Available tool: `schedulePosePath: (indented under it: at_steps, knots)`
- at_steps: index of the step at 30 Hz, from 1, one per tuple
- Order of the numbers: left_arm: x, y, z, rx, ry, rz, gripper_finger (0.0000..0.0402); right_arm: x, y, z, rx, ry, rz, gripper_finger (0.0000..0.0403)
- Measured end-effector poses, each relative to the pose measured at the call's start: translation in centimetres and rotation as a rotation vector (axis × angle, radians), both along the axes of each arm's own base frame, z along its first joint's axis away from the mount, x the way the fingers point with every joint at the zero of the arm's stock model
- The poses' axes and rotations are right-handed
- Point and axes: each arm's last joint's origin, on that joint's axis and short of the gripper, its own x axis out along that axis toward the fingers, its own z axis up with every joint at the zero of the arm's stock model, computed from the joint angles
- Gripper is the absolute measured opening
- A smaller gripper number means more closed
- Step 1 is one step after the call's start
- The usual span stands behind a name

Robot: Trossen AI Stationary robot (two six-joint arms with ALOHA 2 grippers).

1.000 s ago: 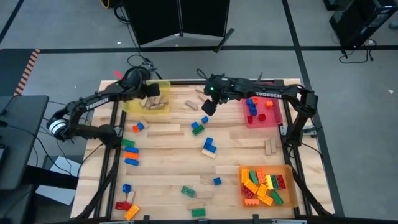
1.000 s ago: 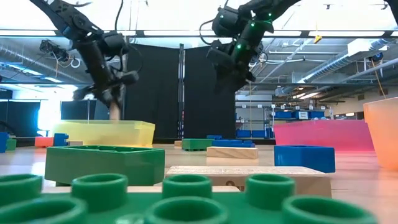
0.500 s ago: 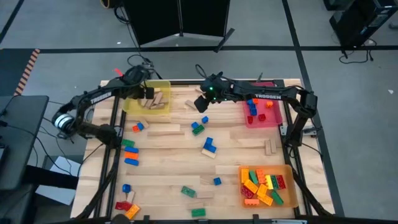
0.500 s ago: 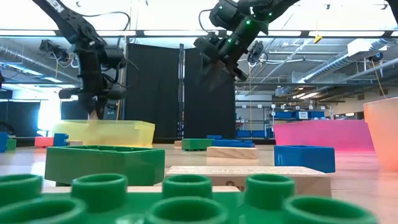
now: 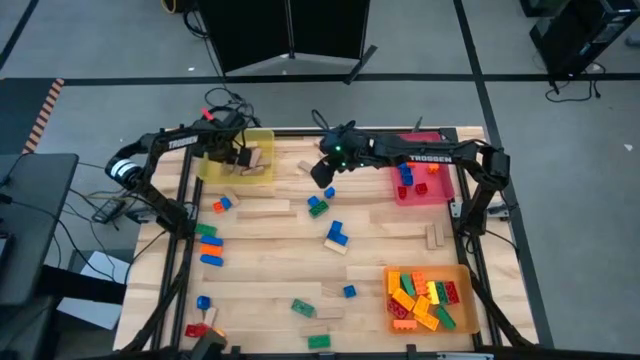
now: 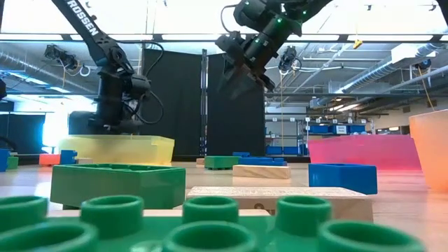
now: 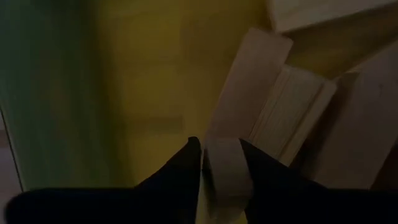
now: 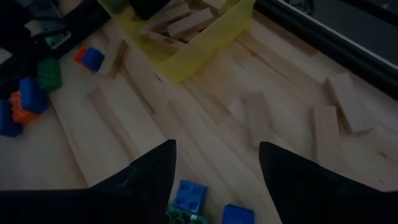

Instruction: Sort blocks by size

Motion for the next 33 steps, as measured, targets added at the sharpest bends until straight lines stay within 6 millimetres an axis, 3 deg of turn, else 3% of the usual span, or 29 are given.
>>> schedulePosePath:
  at_steps: [9,22,27,33]
  knots:
    - [0.2,0.5,1.1,-0.009,0.02,-0.054,0.0149,0.2,0.6,0.0,0.001,0.002,0.015,0.0244]
    - [1.3,1.6,6.7,0.01,0.113,-0.159,0.0152,0.2,0.8,0.0,0.078,-0.024,-0.061,0.024]
    - [2.2,0.3,8.0,0.06,0.094,-0.233,0.0152,0.0,1.9,-0.4,0.145,0.013,-0.101,0.0239]
    - [3.3,-3.4,12.1,0.266,-0.04,-0.36,0.0152,0.0,4.7,-0.9,0.17,0.093,-0.13,0.0239]
